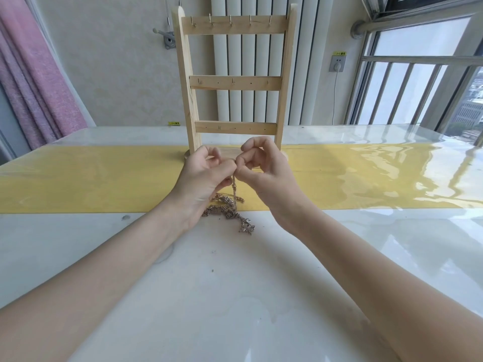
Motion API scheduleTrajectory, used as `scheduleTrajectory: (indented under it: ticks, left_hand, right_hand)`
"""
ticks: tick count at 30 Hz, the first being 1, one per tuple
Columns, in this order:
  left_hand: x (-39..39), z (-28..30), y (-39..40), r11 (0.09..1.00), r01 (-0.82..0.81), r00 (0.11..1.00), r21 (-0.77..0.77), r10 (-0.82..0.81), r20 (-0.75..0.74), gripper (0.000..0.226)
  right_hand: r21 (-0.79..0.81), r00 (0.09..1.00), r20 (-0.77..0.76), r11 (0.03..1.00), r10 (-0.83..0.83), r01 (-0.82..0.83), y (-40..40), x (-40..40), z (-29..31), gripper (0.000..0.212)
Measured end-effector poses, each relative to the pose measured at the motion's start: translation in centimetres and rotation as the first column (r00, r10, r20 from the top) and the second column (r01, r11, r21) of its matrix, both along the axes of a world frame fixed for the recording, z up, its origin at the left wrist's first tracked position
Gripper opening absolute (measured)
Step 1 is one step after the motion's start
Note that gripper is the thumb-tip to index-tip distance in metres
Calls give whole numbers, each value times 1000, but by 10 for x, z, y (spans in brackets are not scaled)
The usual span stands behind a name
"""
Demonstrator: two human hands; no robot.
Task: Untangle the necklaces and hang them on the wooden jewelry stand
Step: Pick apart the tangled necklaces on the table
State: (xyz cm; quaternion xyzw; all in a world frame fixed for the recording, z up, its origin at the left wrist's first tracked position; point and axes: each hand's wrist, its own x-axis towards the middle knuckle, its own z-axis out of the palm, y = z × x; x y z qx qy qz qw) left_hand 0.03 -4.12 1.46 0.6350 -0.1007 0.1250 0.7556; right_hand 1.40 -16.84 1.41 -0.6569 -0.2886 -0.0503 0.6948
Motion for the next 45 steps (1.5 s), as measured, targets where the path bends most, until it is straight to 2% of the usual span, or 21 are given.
scheduleTrajectory:
  ticks: [2,4,6,9,17,19,24,27,30,35,39,45]
  left_hand:
    - [0,2,2,997,-12,999,81,8,50,29]
    - [1,1,2,990,-23,999,136,18,35,28]
    - [2,-2,3,993,-18,999,117,22,-33,27]
    - [2,-2,6,999,27,994,38,-23,-107,29]
    - [-5,4,-1,981,8,996,192,9,-86,23]
    - [-4,4,-1,969,-39,994,244,63,-90,22]
    - [-3,-2,1,898,-142,981,417,185,-64,23]
    - [-4,-1,1,941,-97,981,323,144,-127,21]
    - [-5,2,1,982,11,970,188,35,-241,18]
    - [-7,4,2,989,110,951,97,-76,-300,3]
    - [-8,4,1,982,140,947,129,-95,-306,3]
    - [-5,4,1,986,110,946,126,-65,-317,16]
  right_hand:
    - [76,992,-113,996,65,-56,0,1,-2,28]
    - [53,991,-120,997,54,-48,-2,3,-3,27]
    - [31,994,-109,999,24,-21,-4,5,-3,27]
    - [98,981,-189,995,34,-15,-8,8,-1,28]
    - [222,932,-322,971,163,-93,-12,13,0,25]
    - [192,940,-302,976,159,-104,-12,13,0,26]
    - [-12,979,-192,997,73,-77,-10,8,-2,26]
    - [61,969,-232,996,83,-71,-10,11,-2,25]
    - [163,944,-310,984,115,-66,-11,14,-2,25]
    - [289,911,-371,955,178,-69,-12,14,0,24]
    - [274,916,-366,960,166,-64,-13,16,0,26]
    - [179,940,-316,981,131,-77,-12,17,-2,31]
